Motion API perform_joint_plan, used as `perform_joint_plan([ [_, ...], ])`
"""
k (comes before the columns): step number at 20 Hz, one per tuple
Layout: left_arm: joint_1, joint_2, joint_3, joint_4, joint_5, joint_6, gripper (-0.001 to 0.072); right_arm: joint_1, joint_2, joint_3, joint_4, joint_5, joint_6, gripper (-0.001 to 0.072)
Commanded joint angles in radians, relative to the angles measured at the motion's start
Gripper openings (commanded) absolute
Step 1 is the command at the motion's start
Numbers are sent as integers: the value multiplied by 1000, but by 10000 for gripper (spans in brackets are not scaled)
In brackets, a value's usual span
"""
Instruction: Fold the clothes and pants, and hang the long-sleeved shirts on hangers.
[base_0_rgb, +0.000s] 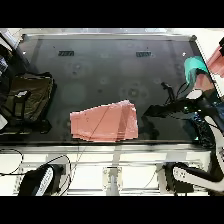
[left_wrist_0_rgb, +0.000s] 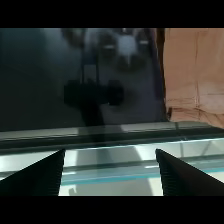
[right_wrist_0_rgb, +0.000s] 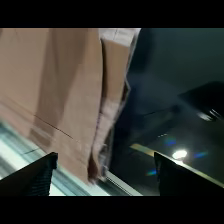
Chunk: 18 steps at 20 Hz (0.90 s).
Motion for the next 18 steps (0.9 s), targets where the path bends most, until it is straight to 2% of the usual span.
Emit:
perform_joint_plan([
  [1,6,49,-16,-1,13,-19,652,35,-152,-20,93,-48,-74,684],
  [8,6,51,-16,-1,14,-18,652,182,-216,-20,94,-154,-83,657],
  [11,6,51,-16,0,14,-18,652,217,-245,-20,97,-166,-62,613],
  [15,6,50,-16,0,14,-18,652,277,-275,-20,140,-172,-61,612],
  [16,6,50,-16,0,14,-18,652,297,-280,-20,143,-184,-61,593],
  [18,6,51,-16,0,13,-18,652,338,-288,-20,161,-211,-60,492],
])
